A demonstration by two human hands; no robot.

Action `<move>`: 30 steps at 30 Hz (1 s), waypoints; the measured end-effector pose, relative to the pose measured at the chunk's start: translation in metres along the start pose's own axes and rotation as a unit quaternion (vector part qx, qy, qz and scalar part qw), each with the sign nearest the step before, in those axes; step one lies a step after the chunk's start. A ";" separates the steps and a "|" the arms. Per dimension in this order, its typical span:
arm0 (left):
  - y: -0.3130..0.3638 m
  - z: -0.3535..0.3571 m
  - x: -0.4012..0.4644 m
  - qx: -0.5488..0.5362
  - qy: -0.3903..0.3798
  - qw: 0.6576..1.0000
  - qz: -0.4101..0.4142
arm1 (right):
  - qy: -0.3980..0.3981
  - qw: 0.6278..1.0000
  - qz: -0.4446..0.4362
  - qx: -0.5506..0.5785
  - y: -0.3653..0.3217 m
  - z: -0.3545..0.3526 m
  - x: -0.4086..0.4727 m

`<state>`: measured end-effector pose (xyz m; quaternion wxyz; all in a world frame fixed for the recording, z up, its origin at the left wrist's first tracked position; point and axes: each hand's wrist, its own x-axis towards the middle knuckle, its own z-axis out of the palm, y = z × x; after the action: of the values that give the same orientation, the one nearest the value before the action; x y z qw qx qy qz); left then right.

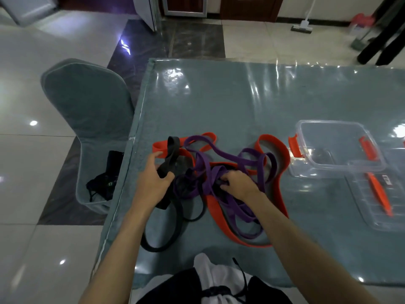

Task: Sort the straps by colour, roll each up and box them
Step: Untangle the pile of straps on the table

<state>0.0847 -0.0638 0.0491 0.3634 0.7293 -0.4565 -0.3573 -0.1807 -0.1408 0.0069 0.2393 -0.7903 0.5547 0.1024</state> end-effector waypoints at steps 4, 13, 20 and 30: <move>-0.004 0.003 0.004 -0.006 -0.002 1.000 0.008 | 0.012 0.996 0.034 -0.076 -0.015 0.028 0.013; -0.016 0.003 0.011 0.006 0.015 1.000 0.005 | 0.034 0.994 0.060 0.089 0.026 -0.003 0.011; -0.024 -0.011 0.001 0.011 0.026 1.000 -0.012 | 0.015 0.991 0.119 -0.067 0.029 -0.022 -0.012; -0.032 -0.030 -0.021 0.007 0.039 0.999 -0.029 | 0.045 0.962 -0.185 -0.195 -0.069 0.040 0.024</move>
<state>0.1161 -0.0283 0.0403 0.3650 0.7582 -0.4235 -0.3357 -0.1038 -0.1220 -0.0196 0.0701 -0.9141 0.3786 0.1273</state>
